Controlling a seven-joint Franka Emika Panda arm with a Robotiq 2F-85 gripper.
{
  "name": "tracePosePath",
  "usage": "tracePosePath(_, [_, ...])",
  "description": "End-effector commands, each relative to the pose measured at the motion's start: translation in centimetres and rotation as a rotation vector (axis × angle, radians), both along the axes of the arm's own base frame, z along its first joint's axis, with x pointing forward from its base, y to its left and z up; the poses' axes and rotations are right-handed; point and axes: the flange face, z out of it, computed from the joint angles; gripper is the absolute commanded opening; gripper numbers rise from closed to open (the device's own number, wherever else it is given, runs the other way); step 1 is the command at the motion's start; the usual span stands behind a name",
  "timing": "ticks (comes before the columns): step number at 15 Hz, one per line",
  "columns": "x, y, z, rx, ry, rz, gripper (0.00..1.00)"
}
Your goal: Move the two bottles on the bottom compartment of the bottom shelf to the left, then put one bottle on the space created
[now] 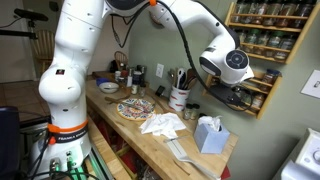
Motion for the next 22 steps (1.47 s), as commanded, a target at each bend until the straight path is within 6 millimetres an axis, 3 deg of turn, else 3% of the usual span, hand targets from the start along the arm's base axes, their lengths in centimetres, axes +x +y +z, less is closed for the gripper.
tracePosePath(1, [-4.4,2.7,1.4,0.027,0.046,0.102,0.02])
tracePosePath(2, [-5.5,3.4,1.9,0.019,0.072,0.124,0.27])
tracePosePath(4, [-7.6,4.5,2.7,-0.022,0.143,0.133,0.3])
tracePosePath(7, [-10.2,7.0,4.5,-0.06,0.222,0.187,0.52])
tracePosePath(13, [-11.3,14.8,8.6,-0.168,0.385,0.287,0.98])
tracePosePath(18, [-10.8,22.7,11.6,-0.307,0.483,0.435,1.0])
tracePosePath(22, [-9.9,28.7,12.7,-0.414,0.516,0.594,1.0])
